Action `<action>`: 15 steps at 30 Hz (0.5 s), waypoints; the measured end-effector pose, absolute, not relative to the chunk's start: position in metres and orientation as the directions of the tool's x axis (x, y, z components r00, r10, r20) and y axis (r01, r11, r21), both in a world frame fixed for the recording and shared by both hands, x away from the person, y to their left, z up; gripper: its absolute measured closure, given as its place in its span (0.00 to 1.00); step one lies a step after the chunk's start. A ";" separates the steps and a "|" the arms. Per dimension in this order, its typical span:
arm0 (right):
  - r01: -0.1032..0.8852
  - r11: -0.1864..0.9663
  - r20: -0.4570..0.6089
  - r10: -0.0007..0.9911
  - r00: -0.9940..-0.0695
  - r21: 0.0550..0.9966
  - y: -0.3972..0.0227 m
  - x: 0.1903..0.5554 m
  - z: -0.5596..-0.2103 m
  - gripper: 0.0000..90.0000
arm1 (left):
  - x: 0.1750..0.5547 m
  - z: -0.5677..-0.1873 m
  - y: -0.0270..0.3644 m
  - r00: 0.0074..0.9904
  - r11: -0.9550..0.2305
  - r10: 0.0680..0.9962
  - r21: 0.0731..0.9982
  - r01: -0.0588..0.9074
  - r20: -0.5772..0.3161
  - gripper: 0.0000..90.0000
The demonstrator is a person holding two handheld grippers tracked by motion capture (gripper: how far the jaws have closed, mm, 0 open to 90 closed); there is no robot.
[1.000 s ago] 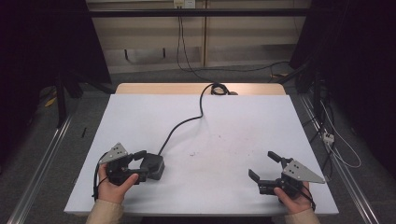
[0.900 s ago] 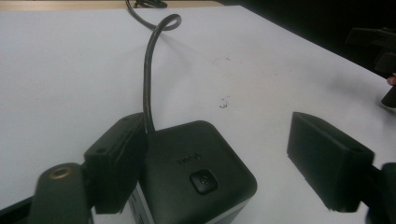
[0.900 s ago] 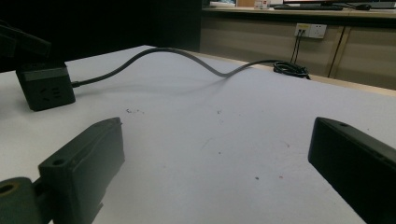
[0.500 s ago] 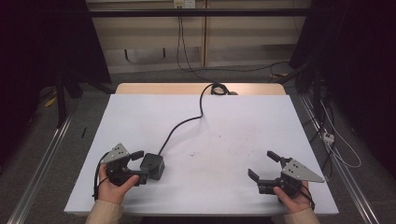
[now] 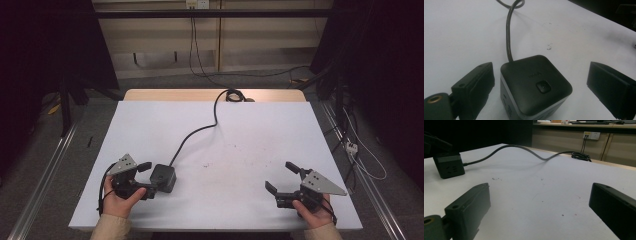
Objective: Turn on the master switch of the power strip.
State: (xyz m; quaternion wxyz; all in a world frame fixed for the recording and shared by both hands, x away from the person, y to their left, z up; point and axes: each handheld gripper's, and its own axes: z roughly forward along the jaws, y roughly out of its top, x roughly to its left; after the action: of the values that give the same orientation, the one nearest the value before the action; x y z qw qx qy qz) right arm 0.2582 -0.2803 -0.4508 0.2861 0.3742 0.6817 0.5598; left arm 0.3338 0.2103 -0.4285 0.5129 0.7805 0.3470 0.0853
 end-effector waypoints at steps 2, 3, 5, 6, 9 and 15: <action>0.190 0.093 0.029 0.830 -0.556 0.977 -0.280 0.258 -0.451 0.03 | 0.334 -0.429 0.212 0.748 -0.236 0.626 0.861 0.450 -0.220 0.08; 0.190 0.093 0.028 0.831 -0.556 0.977 -0.280 0.258 -0.451 0.03 | 0.334 -0.429 0.212 0.749 -0.234 0.625 0.861 0.451 -0.222 0.08; 0.190 0.094 0.028 0.831 -0.556 0.977 -0.280 0.258 -0.451 0.03 | 0.334 -0.429 0.213 0.751 -0.237 0.622 0.861 0.451 -0.222 0.07; 0.189 0.095 0.028 0.830 -0.557 0.977 -0.280 0.258 -0.451 0.03 | 0.334 -0.429 0.214 0.752 -0.241 0.622 0.861 0.448 -0.217 0.07; 0.190 0.093 0.030 0.830 -0.557 0.977 -0.280 0.258 -0.451 0.03 | 0.334 -0.430 0.216 0.751 -0.236 0.622 0.861 0.450 -0.222 0.07; 0.189 0.094 0.028 0.829 -0.558 0.978 -0.280 0.258 -0.450 0.03 | 0.334 -0.430 0.220 0.753 -0.240 0.620 0.861 0.449 -0.220 0.07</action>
State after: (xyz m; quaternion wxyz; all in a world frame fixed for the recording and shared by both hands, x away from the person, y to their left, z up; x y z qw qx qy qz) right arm 0.2580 -0.2802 -0.4505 0.2860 0.3732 0.6820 0.5602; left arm 0.3337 0.2202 -0.4302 0.5133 0.7831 0.3411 0.0831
